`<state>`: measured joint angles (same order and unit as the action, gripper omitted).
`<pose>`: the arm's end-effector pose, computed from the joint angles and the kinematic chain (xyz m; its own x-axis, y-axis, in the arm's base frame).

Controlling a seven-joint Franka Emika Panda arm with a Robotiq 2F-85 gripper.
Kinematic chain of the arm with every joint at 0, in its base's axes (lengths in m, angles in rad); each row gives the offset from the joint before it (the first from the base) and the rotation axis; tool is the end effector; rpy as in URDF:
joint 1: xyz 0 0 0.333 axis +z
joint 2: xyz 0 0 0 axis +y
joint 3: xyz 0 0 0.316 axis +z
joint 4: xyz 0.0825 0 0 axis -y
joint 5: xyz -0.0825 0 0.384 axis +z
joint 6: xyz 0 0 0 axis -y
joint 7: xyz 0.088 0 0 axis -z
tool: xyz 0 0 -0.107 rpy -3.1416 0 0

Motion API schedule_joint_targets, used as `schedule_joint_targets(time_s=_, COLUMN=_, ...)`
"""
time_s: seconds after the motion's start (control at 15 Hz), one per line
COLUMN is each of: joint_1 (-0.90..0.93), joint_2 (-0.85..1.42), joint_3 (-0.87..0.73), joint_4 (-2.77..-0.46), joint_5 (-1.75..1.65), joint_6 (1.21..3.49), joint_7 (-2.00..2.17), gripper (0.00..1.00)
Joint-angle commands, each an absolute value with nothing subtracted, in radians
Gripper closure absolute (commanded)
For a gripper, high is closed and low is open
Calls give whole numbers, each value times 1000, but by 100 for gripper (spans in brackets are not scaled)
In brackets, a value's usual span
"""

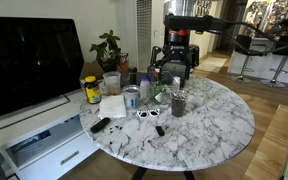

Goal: Move the toy car to the right

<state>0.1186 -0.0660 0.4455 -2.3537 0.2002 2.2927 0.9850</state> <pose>0.4151 0.2681 0.3541 0.8472 -0.5207 -0.1051 -0.5281 -0.8470 -0.0607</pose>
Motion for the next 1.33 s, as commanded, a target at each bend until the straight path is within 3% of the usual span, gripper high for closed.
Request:
schedule_joint_targets(time_s=0.0, joint_1=174, joint_2=-68, joint_3=386, joint_4=-2353, joint_5=195, joint_6=2292, joint_7=985, gripper=0)
schedule_joint_targets(time_s=0.4, joint_1=198, joint_2=34, joint_3=356, joint_4=-2360, joint_5=118, joint_6=2332, joint_7=971, gripper=0)
schedule_joint_targets(time_s=1.0, joint_1=312, joint_2=291, joint_3=241, joint_4=-2380, joint_5=-11, joint_6=2675, joint_7=1038, gripper=0)
schedule_joint_targets(time_s=1.27, joint_1=344, joint_2=309, joint_3=200, joint_4=-2374, joint_5=-11, joint_6=2672, joint_7=1000, gripper=0)
